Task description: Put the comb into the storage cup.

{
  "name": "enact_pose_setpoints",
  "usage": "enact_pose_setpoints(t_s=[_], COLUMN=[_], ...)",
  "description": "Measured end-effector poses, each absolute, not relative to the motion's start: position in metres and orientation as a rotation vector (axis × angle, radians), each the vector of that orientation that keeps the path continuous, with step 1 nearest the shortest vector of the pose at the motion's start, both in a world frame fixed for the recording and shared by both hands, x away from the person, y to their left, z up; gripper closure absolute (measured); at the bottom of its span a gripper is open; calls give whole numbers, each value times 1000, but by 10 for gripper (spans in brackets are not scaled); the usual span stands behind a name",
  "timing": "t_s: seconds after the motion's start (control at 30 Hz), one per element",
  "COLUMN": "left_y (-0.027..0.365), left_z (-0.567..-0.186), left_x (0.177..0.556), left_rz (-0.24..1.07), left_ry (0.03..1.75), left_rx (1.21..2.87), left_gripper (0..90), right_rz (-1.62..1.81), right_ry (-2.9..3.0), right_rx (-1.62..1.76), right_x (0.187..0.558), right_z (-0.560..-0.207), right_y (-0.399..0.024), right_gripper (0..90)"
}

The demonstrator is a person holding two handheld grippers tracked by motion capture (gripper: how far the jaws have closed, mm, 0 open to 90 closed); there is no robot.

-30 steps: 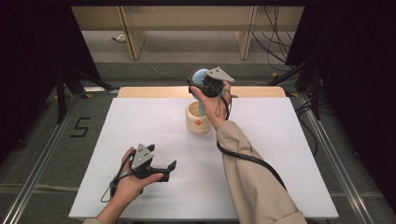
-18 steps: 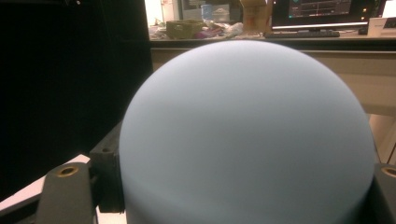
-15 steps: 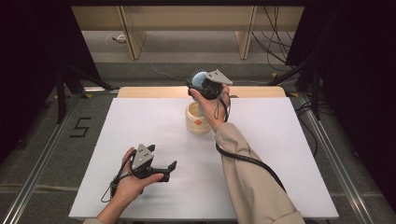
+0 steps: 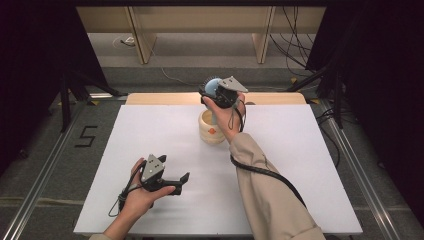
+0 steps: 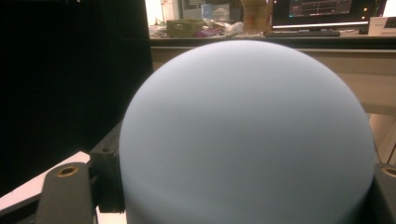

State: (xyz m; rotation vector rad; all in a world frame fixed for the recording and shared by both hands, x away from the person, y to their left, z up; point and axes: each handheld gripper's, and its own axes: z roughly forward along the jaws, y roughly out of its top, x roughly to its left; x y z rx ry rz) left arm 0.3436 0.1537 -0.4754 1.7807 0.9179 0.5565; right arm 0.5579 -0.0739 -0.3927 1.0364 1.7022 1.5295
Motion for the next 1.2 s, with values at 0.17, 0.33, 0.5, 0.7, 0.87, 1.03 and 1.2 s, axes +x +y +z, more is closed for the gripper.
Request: enact_pose_setpoints(t_s=[0.17,0.33,0.5,0.7,0.87,1.03,1.2], left_y=[153,153,153,153,153,153,153], left_z=[-476,-475,-476,-476,-476,-475,-476], left_x=[344,344,344,344,344,343,343], left_rz=[556,558,556,555,555,557,556], left_ry=[918,917,916,917,918,918,920], left_rx=[1782,1782,1782,1782,1781,1781,1782], left_gripper=[0,0,0,0,0,0,0], right_rz=[1525,1524,1517,1521,1518,1509,1520], right_ry=[1704,1709,1715,1714,1717,1743,1778], right_rx=[1034,1033,1041,1040,1028,1001,980], right_x=[557,556,556,556,554,548,539], right_z=[-394,-396,-400,-402,-402,-400,-399], right_y=[-74,-74,-74,-75,-76,-79,-85], right_gripper=[244,244,243,242,241,235,227])
